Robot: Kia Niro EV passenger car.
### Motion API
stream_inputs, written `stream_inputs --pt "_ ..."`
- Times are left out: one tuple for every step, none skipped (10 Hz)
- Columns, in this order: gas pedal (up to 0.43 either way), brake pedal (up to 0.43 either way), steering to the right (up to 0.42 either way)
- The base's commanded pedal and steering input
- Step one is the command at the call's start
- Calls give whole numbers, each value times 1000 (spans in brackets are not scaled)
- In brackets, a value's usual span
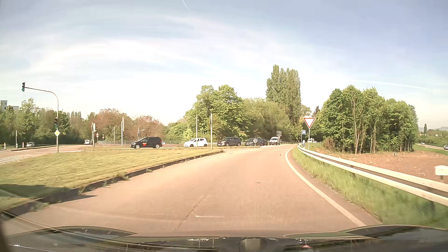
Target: Follow the waypoints while adhering to traffic rules and regulations
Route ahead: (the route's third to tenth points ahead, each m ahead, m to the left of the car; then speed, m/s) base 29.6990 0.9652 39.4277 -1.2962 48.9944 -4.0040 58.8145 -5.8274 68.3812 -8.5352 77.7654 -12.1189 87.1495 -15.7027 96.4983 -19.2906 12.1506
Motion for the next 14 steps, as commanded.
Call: stream_inputs --pt "0 0 45" --pt "8 0 44" --pt "8 0 44" --pt "8 0 44" --pt "8 0 43" --pt "8 0 41" --pt "8 0 39" --pt "8 0 38" --pt "8 0 37" --pt "8 0 37" --pt "20 0 37" --pt "20 0 36" --pt "20 0 35" --pt "28 0 34"
